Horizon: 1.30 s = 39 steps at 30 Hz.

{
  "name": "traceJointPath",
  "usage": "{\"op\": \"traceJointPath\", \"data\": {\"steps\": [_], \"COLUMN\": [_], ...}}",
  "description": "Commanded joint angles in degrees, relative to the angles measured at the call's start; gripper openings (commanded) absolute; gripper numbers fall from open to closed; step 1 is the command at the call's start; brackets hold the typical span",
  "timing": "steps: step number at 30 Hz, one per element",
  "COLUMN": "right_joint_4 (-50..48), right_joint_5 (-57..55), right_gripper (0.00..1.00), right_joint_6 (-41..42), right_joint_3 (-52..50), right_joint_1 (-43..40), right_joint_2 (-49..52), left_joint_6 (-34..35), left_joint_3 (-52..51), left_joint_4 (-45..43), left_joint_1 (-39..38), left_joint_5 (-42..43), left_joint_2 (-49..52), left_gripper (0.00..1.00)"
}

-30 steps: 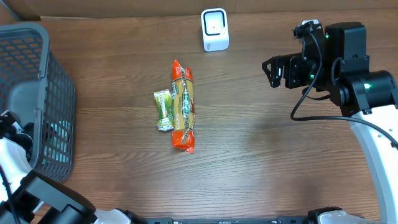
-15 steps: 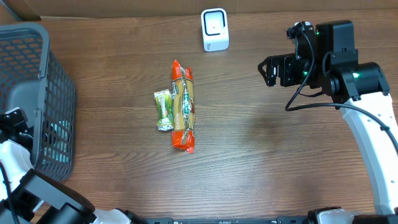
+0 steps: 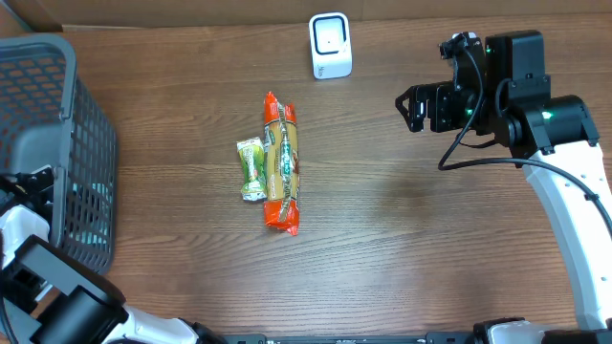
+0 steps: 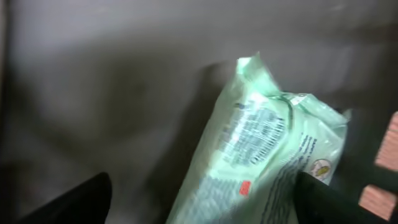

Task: Scan the item barcode
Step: 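Reach into the basket and grasp the green wet-wipe pack, then place the green wet-wipe pack on the table left of the carton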

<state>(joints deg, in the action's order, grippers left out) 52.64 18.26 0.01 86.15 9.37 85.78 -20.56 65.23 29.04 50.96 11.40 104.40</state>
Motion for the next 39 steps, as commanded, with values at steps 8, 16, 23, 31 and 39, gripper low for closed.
{"op": "traceJointPath", "data": {"steps": [8,16,23,31,39], "right_joint_4": [-0.3,-0.3,-0.3,-0.3,-0.3], "right_joint_5": [1.0,1.0,1.2,1.2,1.2], "right_gripper": [1.00,1.00,1.00,1.00,1.00], "right_joint_6": [-0.3,-0.3,-0.3,-0.3,-0.3], "right_joint_3": [1.2,1.2,1.2,1.2,1.2], "right_joint_1": [-0.1,-0.1,-0.1,-0.1,-0.1], "right_joint_2": [-0.3,-0.3,-0.3,-0.3,-0.3], "left_joint_6": [1.8,8.8,16.0,20.4,18.8], "left_joint_3": [-1.6,9.2,35.0,69.0,86.2], "left_joint_4": [1.1,10.6,33.2,57.8,67.8], "left_joint_1": [-3.0,-2.9,-2.9,-4.0,-11.2], "left_joint_5": [3.4,1.1,0.9,13.4,35.5], "left_joint_2": [8.4,7.5,6.3,6.1,5.6], "left_gripper": [0.04,0.04,0.04,0.04,0.04]}}
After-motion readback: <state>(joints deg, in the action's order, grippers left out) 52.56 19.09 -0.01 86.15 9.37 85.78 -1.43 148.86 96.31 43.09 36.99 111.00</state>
